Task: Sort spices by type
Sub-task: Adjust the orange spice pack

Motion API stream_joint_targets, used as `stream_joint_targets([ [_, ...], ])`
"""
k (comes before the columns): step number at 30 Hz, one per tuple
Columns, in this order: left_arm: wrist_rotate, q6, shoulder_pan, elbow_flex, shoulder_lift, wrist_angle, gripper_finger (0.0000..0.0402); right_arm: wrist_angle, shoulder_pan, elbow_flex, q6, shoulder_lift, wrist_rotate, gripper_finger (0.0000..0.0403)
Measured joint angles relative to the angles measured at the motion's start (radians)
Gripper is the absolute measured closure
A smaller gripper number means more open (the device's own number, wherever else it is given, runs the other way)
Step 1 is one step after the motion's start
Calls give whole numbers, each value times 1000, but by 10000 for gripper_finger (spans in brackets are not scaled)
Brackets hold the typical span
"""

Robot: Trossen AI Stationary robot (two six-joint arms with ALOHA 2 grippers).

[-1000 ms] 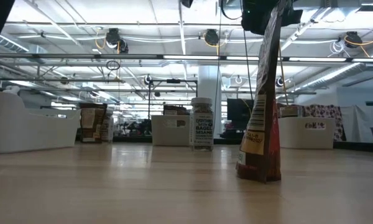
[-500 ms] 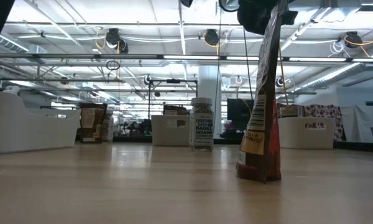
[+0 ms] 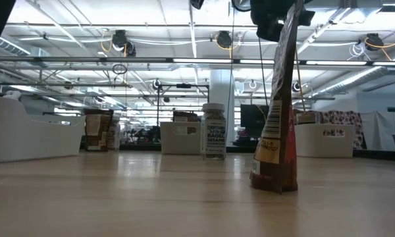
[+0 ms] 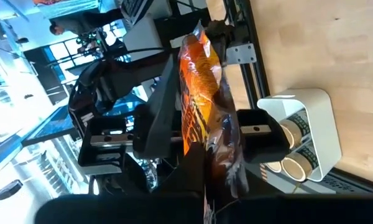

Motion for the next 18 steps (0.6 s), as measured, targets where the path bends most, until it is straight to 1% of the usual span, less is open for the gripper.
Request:
stream_joint_targets([
  [6,-43,-3,3,0,0,-16,399,2,-22,0,25,0,-1,230],
  [11,-48,-65,22,0,0,-63,400,14,-79,0,21,-1,-6,183],
  [14,-49,-98,38,0,0,-91,400,14,-125,0,-6,-1,-4,162],
  [18,-48,-171,61,0,0,-104,400,14,-192,0,-52,-1,0,147],
])
